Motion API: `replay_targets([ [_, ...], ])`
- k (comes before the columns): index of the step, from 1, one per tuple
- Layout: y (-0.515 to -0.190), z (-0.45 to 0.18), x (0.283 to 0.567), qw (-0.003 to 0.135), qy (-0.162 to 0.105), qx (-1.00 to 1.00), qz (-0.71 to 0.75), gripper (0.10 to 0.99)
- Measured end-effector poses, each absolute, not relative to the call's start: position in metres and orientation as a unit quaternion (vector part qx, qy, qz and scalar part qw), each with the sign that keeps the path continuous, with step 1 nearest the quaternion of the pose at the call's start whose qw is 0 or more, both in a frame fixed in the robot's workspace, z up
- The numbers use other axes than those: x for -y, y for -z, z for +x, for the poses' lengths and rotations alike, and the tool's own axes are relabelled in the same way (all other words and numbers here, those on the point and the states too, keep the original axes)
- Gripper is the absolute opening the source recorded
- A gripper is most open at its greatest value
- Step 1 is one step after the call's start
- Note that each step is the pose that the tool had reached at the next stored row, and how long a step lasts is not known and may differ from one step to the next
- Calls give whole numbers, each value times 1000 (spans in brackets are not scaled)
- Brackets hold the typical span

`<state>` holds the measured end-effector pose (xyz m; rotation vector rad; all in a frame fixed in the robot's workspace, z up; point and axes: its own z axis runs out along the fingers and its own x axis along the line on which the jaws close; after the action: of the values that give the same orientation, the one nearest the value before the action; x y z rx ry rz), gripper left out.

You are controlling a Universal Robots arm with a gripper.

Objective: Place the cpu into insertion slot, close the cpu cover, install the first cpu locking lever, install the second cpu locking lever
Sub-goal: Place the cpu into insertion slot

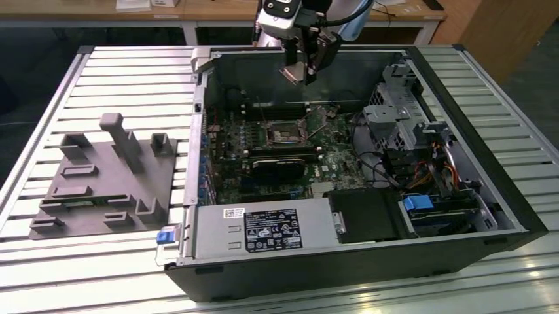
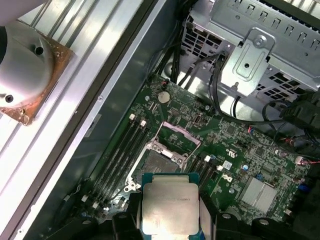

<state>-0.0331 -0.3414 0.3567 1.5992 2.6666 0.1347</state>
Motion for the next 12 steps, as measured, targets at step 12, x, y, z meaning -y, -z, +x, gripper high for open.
replay_targets([
  [12,-355,-33,341,16,-43,-840,540,545],
])
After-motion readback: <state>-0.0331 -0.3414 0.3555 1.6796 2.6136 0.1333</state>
